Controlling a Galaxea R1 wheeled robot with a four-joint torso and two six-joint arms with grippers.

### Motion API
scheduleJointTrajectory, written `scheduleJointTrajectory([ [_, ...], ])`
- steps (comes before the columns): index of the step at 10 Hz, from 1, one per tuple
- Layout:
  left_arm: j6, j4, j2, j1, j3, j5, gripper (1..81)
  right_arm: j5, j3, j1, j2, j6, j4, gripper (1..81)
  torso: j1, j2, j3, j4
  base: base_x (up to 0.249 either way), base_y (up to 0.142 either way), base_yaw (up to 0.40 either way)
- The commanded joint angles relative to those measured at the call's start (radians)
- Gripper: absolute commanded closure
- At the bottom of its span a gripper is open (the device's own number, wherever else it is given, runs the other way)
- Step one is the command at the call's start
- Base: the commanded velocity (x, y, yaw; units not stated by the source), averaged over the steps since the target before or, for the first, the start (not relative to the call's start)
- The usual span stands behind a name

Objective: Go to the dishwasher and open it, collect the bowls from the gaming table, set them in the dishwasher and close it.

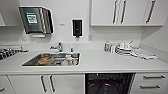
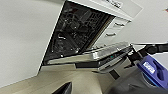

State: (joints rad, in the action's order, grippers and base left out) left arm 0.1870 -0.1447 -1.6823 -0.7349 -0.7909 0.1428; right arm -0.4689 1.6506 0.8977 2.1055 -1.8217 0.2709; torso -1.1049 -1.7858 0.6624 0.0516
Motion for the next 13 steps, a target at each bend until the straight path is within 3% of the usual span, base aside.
scheduleJointTrajectory([
  [1, -0.001, -0.006, 0.021, 0.082, 0.015, 0.012, 1.0, -0.087, 0.018, -0.058, -0.036, 0.005, -0.012, 1.0, 0.000, 0.000, 0.000, 0.000, -0.076, 0.000, 0.000],
  [13, -0.003, -0.009, -0.030, 0.048, -0.033, 0.011, 1.0, -0.019, 0.106, 0.041, 0.053, 0.056, 0.001, 1.0, -0.002, 0.000, 0.001, 0.000, -0.076, 0.000, 0.000],
])
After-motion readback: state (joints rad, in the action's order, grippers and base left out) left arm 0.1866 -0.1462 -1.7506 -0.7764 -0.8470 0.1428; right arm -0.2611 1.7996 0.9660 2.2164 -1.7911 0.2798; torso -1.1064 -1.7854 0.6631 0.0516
